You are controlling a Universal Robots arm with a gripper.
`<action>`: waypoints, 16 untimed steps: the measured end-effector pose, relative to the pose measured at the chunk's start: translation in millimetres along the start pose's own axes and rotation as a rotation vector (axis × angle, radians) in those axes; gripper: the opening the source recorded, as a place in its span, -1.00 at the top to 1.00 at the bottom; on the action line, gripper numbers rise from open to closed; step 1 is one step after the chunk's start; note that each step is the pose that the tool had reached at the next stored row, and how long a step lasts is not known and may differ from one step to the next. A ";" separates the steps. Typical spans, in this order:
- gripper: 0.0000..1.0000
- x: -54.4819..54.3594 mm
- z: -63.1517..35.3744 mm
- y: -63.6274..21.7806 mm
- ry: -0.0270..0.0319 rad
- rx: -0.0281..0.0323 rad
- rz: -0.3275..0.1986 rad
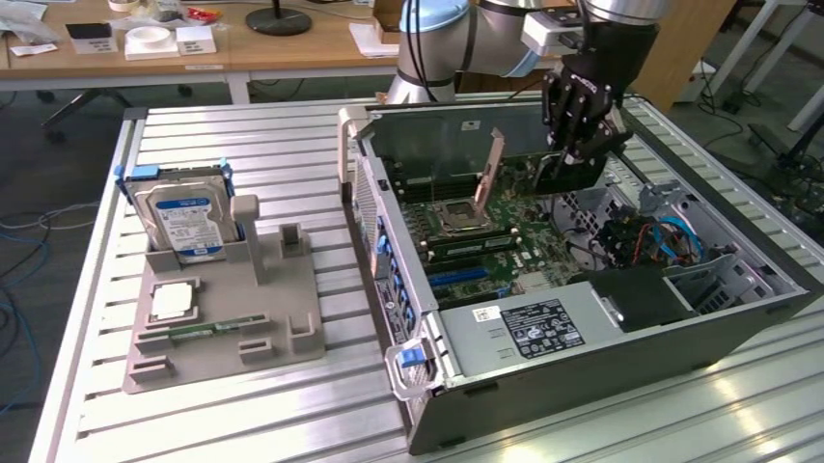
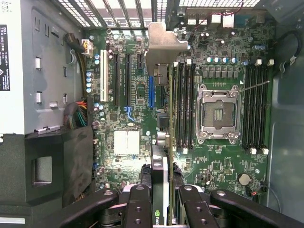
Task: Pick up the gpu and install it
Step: 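Insert the gpu into the slot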
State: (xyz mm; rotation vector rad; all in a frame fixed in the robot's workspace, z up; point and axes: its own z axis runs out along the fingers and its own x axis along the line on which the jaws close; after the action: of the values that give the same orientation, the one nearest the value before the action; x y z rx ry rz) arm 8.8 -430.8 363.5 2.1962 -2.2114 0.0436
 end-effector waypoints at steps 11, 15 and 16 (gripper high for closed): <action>0.47 -0.1 2.1 0.7 0.0000 -0.0001 0.000; 0.47 -0.1 2.5 3.6 0.0000 0.0004 0.000; 0.47 -0.1 2.5 3.6 0.0000 0.0003 0.000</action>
State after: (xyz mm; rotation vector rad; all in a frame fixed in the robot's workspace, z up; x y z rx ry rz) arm 5.3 -430.8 361.0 2.1964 -2.2116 0.0440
